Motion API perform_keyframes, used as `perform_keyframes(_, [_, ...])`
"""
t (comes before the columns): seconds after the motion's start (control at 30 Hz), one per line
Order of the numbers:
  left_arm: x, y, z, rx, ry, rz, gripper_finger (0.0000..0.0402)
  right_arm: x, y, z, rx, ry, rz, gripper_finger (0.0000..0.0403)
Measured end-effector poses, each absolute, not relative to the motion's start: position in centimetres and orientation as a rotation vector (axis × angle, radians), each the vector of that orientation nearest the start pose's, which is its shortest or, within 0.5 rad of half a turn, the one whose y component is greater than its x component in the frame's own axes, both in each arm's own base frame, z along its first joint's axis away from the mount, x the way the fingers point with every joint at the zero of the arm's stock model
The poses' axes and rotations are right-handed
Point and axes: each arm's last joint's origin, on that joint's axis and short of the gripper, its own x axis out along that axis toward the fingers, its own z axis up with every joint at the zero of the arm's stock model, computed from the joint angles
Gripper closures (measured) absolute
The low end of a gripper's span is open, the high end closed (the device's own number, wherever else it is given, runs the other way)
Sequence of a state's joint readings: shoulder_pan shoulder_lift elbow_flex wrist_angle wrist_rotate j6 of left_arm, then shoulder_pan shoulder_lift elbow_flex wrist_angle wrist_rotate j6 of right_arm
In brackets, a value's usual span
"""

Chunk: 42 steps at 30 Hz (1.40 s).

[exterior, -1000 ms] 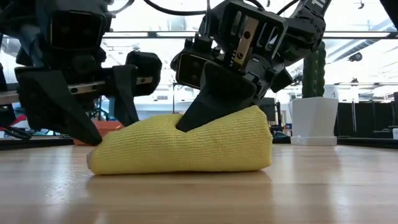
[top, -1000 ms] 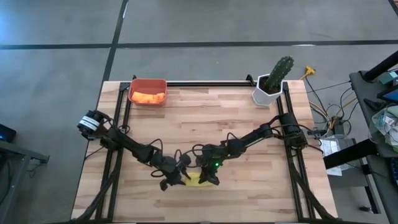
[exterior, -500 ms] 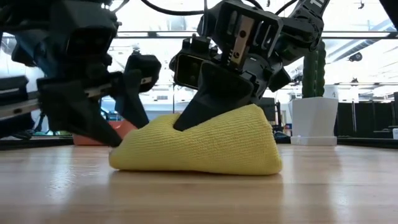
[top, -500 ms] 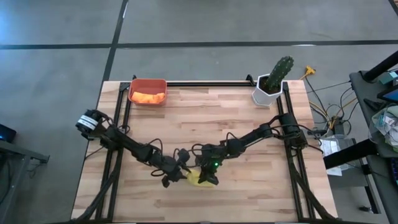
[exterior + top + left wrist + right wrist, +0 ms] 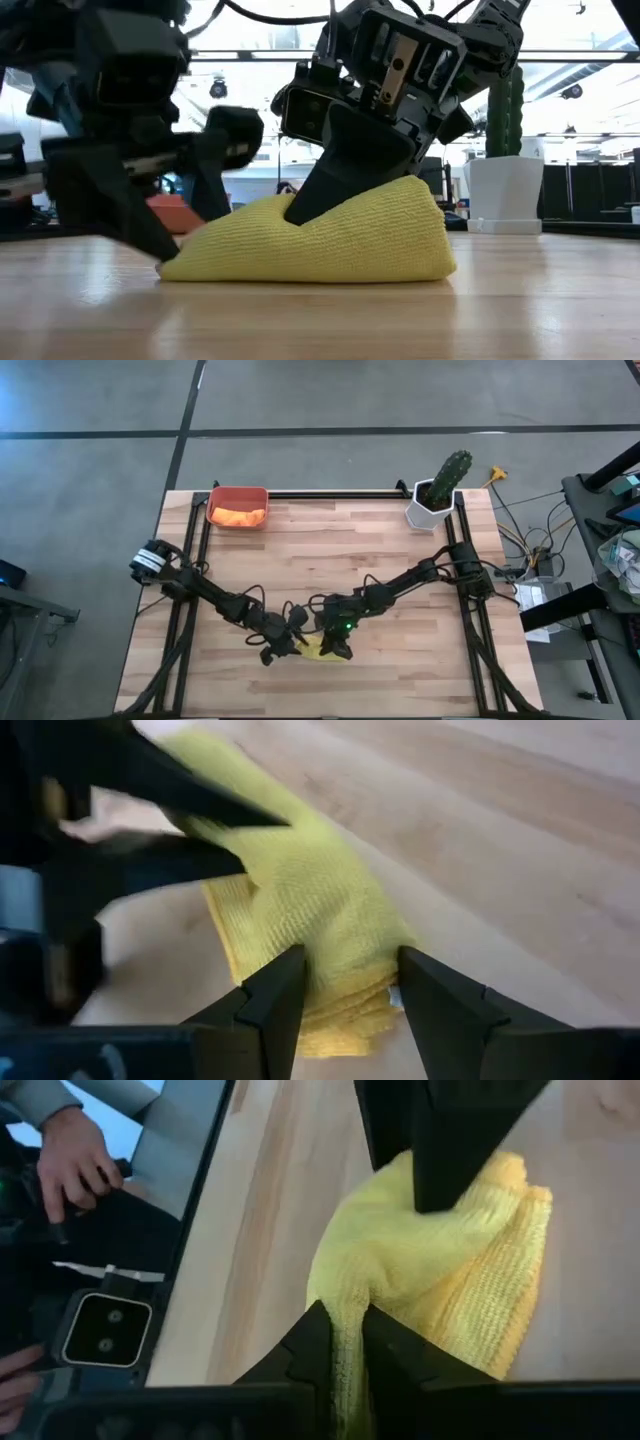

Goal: Roll microfiber towels into tight, uniform cylinder then place into a basket
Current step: Roll the yellow towel, then put the rolled yellow towel into the orange bin

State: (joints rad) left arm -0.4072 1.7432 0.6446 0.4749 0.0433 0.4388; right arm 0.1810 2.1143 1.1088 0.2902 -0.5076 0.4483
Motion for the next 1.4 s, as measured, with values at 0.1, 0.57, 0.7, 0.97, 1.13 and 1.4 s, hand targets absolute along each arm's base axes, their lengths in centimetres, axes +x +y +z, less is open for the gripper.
perform_keyframes(0.1, [28.8, -12.5, 11.0, 0.483, 0.529, -0.552, 0.0252, 39.9, 9.0, 9.3, 0.511, 0.857, 0.473, 0.0345])
perform_keyframes(0.57, [28.5, -12.1, 10.0, 0.216, 0.672, -0.462, 0.0291, 39.2, 8.7, 11.1, 0.496, 0.886, 0.419, 0.021])
perform_keyframes(0.7, [28.4, -11.9, 10.2, 0.153, 0.696, -0.457, 0.0342, 38.3, 8.4, 12.7, 0.42, 0.916, 0.398, 0.0179])
perform_keyframes(0.97, [28.7, -10.6, 10.7, 0.032, 0.714, -0.477, 0.039, 37.6, 9.0, 15.9, 0.17, 0.818, 0.345, 0.0136])
perform_keyframes(1.13, [28.9, -10.1, 10.9, -0.048, 0.71, -0.502, 0.039, 38.1, 11.5, 16.9, -0.024, 0.726, 0.428, 0.0127])
perform_keyframes(1.4, [28.7, -9.7, 10.8, -0.162, 0.733, -0.482, 0.0391, 38.1, 15.7, 15.7, -0.407, 0.677, 0.339, 0.013])
